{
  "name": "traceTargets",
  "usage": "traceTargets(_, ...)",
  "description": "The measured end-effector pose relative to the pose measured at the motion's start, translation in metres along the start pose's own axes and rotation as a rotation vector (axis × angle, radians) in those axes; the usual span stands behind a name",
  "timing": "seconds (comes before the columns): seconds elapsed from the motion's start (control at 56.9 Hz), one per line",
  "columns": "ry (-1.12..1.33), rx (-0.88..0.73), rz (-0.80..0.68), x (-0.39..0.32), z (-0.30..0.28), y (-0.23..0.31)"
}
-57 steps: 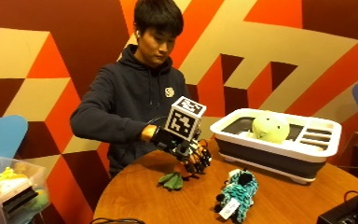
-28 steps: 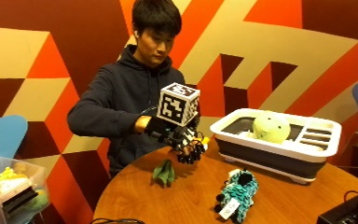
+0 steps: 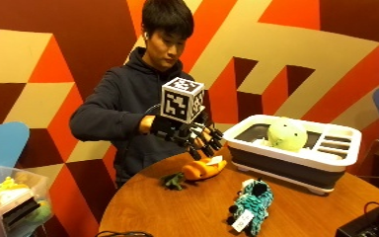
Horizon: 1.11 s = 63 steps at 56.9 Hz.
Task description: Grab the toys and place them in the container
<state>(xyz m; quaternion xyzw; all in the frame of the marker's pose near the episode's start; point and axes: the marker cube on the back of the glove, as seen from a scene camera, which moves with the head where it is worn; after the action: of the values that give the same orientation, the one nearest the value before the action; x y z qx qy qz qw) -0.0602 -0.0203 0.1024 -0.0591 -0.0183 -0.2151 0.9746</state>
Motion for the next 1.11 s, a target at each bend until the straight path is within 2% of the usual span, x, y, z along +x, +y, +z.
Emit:
traceTargets(0.123,0.004,0.006,-0.019,-0.011,0.004,-0.002)
traceTargets(0.422,0.041,-0.189,0.03,-0.026,0.067,-0.031)
traceTargets(0.598,0.114,-0.216,0.005,-0.031,0.089,-0.034)
traceTargets(0.932,0.098,-0.13,-0.025,-0.027,0.083,-0.037)
traceTargets(1.037,0.07,-0.151,-0.018,-0.021,0.072,-0.034)
traceTargets(1.108,0.021,-0.106,-0.012,-0.017,0.054,-0.033)
